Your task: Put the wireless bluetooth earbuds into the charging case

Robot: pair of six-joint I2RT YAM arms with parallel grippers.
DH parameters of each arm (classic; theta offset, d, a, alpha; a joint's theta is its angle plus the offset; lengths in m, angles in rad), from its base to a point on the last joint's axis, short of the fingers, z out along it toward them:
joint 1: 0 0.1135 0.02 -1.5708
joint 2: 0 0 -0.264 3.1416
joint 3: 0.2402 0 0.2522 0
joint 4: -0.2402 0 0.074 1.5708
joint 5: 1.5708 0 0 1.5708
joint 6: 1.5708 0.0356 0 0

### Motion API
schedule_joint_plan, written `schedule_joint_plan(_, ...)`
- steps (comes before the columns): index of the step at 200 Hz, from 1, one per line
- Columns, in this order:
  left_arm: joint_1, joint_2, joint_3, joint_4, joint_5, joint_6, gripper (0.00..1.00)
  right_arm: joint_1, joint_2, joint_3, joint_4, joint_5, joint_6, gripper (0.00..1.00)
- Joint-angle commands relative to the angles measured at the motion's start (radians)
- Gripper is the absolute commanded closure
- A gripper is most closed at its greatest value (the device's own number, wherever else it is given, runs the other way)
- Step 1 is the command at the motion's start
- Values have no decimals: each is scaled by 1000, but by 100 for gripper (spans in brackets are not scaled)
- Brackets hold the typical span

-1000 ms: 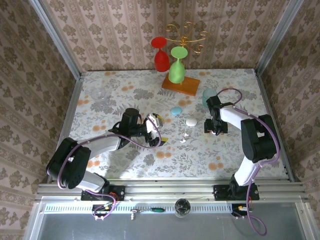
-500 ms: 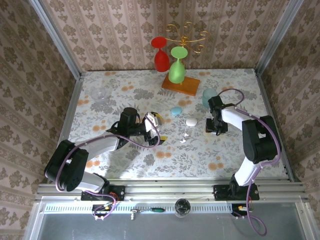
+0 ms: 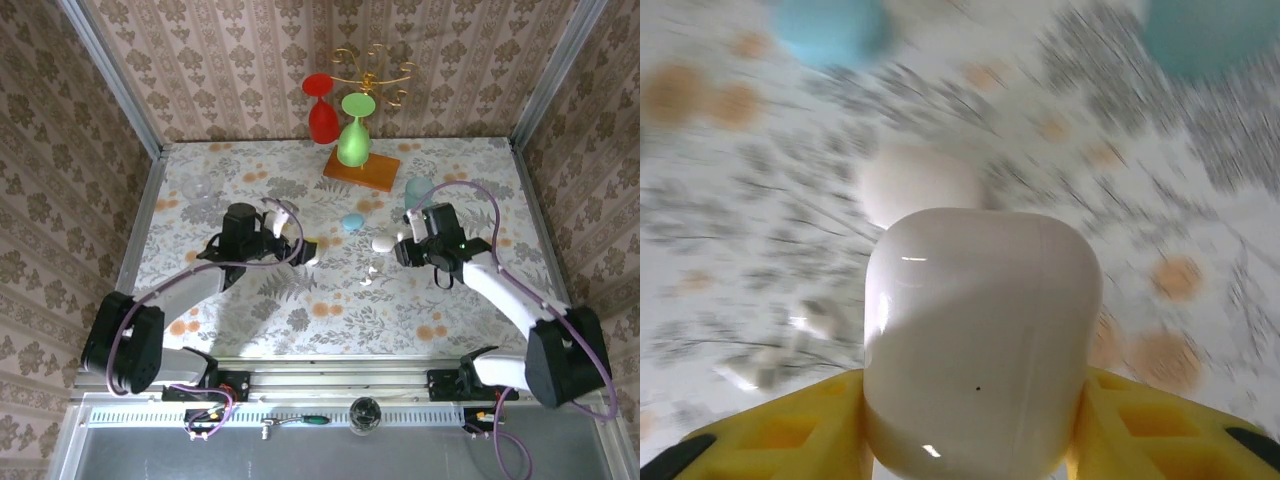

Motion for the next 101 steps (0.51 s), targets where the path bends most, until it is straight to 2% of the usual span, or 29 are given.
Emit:
schedule_joint_plan(1,44,-39,64,-114,-29,-241,3,66,-66,-20,125,-54,-174,52)
schedule_joint_plan(43,22,-19,122,-112,70,-510,6,171,-91,1,196,-70,-296,55)
schedule_joint_plan(45,-5,-16,128,-116,74,-518,6,176,-90,2,198,-72,-303,55)
schedule_joint_plan(66,-64,11,166,-133,104,-560,10,217,-76,14,214,-98,-351,54)
schedule_joint_plan(101,-112,46,195,-77,193,-593,18,253,-47,42,229,-151,-374,54)
